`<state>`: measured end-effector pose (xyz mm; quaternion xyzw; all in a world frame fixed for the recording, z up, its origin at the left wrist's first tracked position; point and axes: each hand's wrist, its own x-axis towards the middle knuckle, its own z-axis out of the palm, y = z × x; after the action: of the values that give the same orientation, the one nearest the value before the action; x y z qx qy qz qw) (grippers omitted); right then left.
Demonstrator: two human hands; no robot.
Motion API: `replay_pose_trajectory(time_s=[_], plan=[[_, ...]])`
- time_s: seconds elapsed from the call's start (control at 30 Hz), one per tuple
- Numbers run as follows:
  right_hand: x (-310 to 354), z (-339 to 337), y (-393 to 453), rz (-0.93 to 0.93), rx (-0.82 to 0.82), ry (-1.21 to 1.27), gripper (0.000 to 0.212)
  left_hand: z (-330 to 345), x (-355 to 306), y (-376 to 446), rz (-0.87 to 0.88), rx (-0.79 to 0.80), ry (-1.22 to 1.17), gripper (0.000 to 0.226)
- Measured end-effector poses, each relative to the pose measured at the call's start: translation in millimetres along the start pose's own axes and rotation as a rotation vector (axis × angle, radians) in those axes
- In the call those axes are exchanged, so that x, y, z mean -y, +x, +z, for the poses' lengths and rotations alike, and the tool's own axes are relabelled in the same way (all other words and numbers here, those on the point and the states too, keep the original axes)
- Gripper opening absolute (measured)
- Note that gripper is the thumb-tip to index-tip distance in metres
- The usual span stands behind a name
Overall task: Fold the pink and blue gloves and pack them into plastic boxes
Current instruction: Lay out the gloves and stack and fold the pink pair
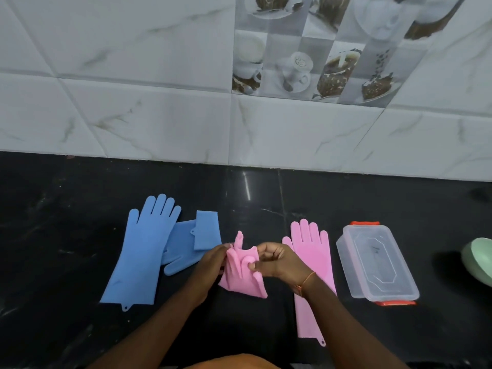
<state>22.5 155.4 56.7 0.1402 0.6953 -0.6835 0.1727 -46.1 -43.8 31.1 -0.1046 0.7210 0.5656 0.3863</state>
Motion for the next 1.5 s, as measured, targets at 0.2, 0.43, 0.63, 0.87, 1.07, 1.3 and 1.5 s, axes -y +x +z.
replay_pose_trajectory(time_s=[0.2,0.43,0.63,0.87,1.07,1.3,1.5], plan=[[-20,-19,-21,0.110,-0.113,0.157,0.022,3,8,-6,0.224,0.037,-0.087,0.026],[-49,-27,-9,0.149,-0.479,0.007,0.043,11,25,4,0.287,-0.010,0.516,0.087],[-73,-33,-13,0.336,-0.428,-0.100,0.048,29,55,3,0.236,-0.133,0.637,0.050],[-54,-33,-41,0.326,-0.277,0.219,0.023,33,51,-13,0.453,-0.277,0.708,0.023],[1,-26,-57,0.093,-0.227,0.605,0.025,43,32,-49,0.842,-0.411,0.517,0.062],[53,-4,-73,-0.143,0.012,0.368,0.019,90,9,-61,0.484,-0.259,-0.005,0.015],[30,-25,-63,-0.390,-0.319,-0.369,0.044,66,-25,-70,0.177,-0.065,-0.893,0.031]])
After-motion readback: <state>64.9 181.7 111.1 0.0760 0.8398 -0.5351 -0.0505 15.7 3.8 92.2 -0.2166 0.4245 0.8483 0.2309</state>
